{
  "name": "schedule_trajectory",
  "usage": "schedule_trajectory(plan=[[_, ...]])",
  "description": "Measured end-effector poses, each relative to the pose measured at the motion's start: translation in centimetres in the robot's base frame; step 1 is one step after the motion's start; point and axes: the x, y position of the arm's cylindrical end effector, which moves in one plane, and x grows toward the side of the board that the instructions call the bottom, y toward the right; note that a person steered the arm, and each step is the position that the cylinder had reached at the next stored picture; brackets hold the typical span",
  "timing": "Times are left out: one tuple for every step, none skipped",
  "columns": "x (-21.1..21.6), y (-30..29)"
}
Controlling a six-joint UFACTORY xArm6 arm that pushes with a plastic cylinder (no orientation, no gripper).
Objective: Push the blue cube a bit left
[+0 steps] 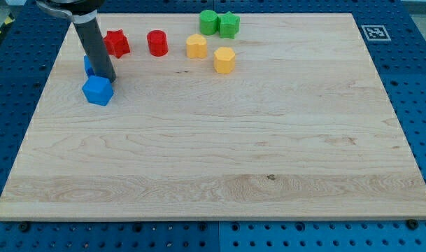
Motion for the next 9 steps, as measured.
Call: schedule_trajectory(plan=[[0.4,1.5],[0.8,3.7],[0.8,4.0],[0.8,4.0],[0.9,4.6],[2.1,5.1],[3.7,4.9],[3.7,4.9],[3.7,3.9]])
